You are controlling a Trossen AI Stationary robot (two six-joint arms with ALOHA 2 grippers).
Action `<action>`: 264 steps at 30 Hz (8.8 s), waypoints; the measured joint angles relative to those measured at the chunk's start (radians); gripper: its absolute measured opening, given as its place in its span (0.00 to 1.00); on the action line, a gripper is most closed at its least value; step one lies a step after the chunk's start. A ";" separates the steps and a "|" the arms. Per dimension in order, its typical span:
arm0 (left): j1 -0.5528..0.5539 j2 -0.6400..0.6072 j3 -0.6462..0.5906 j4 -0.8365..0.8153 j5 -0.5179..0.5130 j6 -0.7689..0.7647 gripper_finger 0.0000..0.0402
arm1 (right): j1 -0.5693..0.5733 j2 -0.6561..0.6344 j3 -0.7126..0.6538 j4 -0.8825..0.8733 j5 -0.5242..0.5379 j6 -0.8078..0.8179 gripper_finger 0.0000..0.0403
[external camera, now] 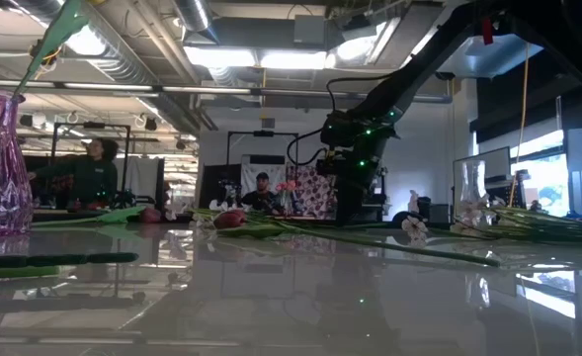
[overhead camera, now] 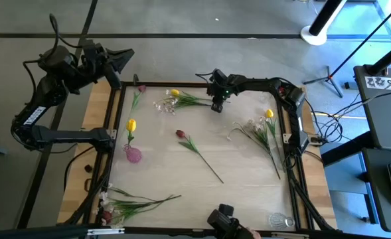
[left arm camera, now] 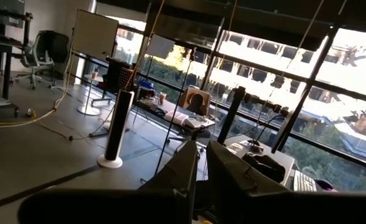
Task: Sort flowers into vase by color
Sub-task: Put the top yellow tulip into the purple flower vase, then put the yellow tulip into the purple flower vase
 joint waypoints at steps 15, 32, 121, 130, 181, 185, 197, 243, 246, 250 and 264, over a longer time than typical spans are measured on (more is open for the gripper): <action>0.000 -0.088 0.000 -0.054 0.008 0.049 0.09 | 0.076 -0.060 0.132 -0.180 0.040 0.194 0.02; 0.000 -0.184 0.001 -0.216 0.075 0.156 0.10 | 0.314 -0.190 0.578 -0.207 0.033 0.598 0.00; -0.291 -0.332 -0.021 -0.337 0.187 0.181 0.02 | 0.608 -0.276 0.762 0.239 0.146 0.437 0.71; -0.291 -0.344 -0.024 -0.568 0.149 0.182 0.02 | 0.608 -0.285 0.761 0.227 0.165 0.436 0.71; -0.291 -0.891 -0.706 -0.227 0.286 0.195 0.00 | 0.607 -0.283 0.761 0.050 0.322 0.589 0.71; -0.291 -0.891 -0.701 -0.238 0.284 0.235 0.00 | 0.607 -0.283 0.761 0.050 0.322 0.601 0.71; -0.291 -0.891 -0.701 -0.345 0.288 0.230 0.02 | 0.607 -0.283 0.761 0.050 0.356 0.596 0.71; -0.292 -0.284 -0.102 -1.105 0.570 -0.243 0.37 | 0.580 -0.312 0.790 -0.116 0.402 0.408 0.75; -0.293 -0.252 -0.024 -1.104 0.725 -0.369 0.37 | 0.580 -0.324 0.790 -0.274 0.468 0.438 0.75; -0.292 -0.241 0.055 -1.081 0.725 -0.529 0.37 | 0.524 -0.329 0.790 -0.601 0.527 0.635 0.75; -0.291 -0.249 0.200 -0.629 0.200 -0.610 0.37 | 0.248 -0.394 0.273 -1.055 0.418 0.883 0.75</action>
